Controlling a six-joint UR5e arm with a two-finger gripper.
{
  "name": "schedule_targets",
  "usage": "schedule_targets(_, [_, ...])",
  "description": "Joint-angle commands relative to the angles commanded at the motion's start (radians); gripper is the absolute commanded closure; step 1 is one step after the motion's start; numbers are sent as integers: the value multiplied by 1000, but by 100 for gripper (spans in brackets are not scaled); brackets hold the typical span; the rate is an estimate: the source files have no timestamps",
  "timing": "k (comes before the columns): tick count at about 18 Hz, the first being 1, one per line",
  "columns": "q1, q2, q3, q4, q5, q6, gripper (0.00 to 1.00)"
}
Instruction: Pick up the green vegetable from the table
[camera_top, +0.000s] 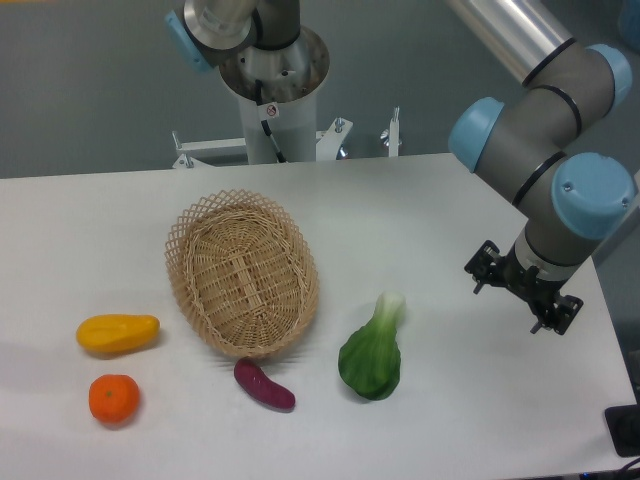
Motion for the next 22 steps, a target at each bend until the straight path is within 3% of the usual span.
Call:
schedule_targets(10, [-15,2,-2,0,0,-3,0])
schedule_targets(14, [-28,11,-9,-5,-9,-63,0])
schedule_targets(22, [-55,103,-181,5,-63,-72,0])
